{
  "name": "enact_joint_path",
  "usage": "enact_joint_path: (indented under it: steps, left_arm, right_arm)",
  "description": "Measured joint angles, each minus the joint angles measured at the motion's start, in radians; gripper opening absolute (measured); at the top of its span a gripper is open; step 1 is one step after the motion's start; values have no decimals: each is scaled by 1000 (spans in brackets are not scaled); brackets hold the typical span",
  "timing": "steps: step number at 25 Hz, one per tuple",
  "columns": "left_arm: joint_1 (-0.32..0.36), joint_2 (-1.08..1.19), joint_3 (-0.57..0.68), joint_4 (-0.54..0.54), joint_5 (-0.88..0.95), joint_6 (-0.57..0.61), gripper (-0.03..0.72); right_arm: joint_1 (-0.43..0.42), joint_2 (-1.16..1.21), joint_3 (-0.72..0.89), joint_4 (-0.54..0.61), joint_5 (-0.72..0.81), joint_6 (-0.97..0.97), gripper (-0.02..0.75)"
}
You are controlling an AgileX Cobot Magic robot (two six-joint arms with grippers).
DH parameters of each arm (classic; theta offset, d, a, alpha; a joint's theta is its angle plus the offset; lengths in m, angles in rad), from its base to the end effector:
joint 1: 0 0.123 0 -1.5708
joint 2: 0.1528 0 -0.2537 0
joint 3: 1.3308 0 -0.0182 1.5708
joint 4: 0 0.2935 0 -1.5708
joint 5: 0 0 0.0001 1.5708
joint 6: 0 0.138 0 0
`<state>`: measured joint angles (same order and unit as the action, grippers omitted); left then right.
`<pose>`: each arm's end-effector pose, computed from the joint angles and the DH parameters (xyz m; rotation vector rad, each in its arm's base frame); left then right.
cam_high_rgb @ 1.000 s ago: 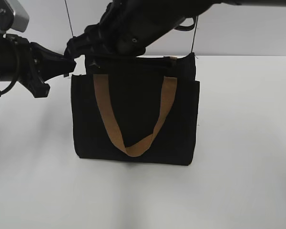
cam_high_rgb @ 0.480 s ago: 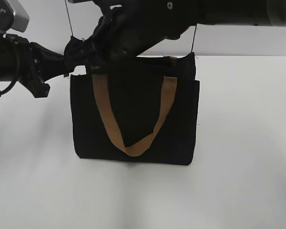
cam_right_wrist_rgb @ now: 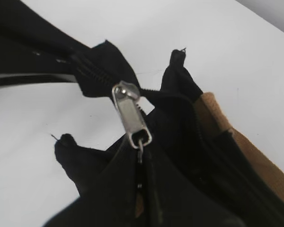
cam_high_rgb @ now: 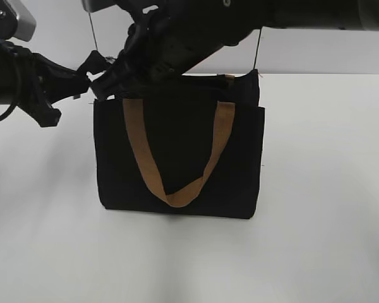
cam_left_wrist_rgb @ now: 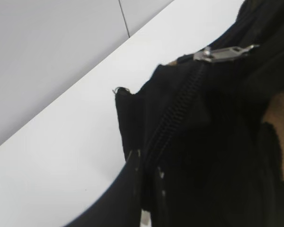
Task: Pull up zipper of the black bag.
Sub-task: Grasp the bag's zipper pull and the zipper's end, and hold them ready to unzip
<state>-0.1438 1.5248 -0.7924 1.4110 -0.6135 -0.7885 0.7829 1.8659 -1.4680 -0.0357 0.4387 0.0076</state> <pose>0.3552 -0.1306 0.1555 1.0420 1.7310 -0.3552 0.3530 0.3483 0.1852 -0.9155 2.1623 0.3620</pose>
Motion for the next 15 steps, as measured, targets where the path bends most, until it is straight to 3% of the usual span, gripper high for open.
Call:
enact_joint_path:
  steps: [15]
  left_arm:
    - [0,-3,0,12,-15,-1,-4]
  right_arm:
    - [0,-2,0,42,9,-34,0]
